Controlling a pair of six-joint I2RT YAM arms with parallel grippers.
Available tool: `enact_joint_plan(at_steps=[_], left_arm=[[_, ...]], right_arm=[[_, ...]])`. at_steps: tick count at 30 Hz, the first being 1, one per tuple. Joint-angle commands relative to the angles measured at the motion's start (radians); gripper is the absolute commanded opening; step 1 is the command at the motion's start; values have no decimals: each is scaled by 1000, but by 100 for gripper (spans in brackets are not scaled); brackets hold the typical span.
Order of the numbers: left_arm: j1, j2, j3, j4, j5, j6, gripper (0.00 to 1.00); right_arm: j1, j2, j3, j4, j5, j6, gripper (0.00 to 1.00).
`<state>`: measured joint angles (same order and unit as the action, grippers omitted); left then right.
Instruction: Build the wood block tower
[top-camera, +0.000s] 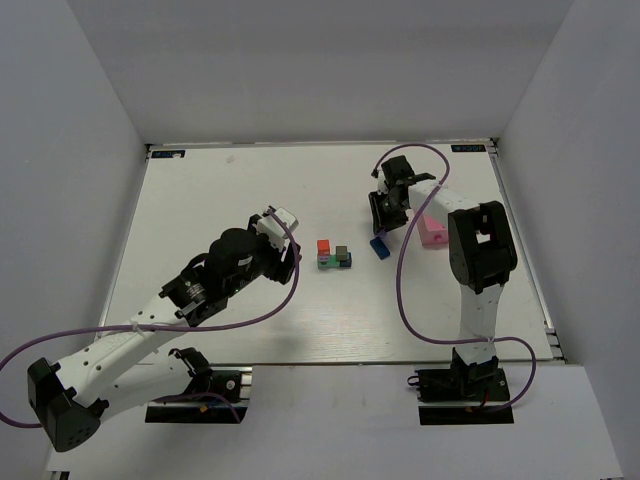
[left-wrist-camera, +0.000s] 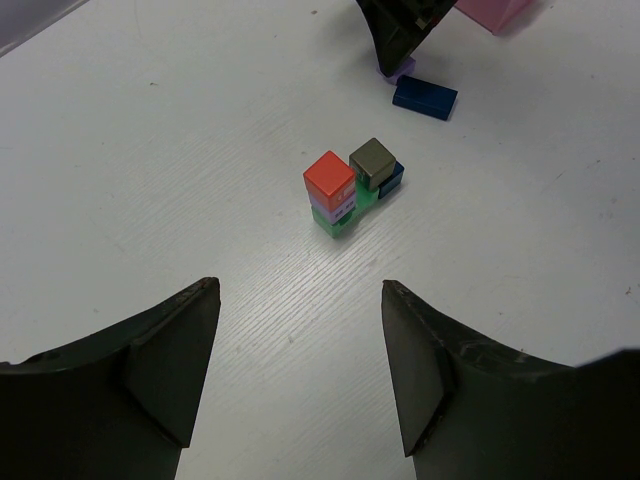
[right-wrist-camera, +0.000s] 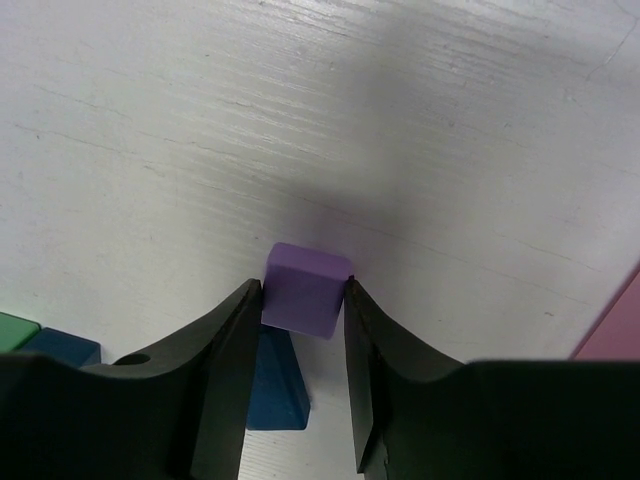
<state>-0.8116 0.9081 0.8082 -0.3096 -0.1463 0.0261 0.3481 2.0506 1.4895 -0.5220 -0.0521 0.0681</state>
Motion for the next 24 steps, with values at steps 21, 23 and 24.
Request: enact_joint_plan(at_steps=[21,23,24], left_arm=[[3,-31,-12,18,-9,12,76],[3,-40,-12,18,-9,12,76],[3,-40,-12,18,-9,12,76]], right_arm=[[5,-170,52,-15,-112,-333,20],[6,-190,61,-33,-184,-361,20],[9,-199,74,-58,-198,-375,20]])
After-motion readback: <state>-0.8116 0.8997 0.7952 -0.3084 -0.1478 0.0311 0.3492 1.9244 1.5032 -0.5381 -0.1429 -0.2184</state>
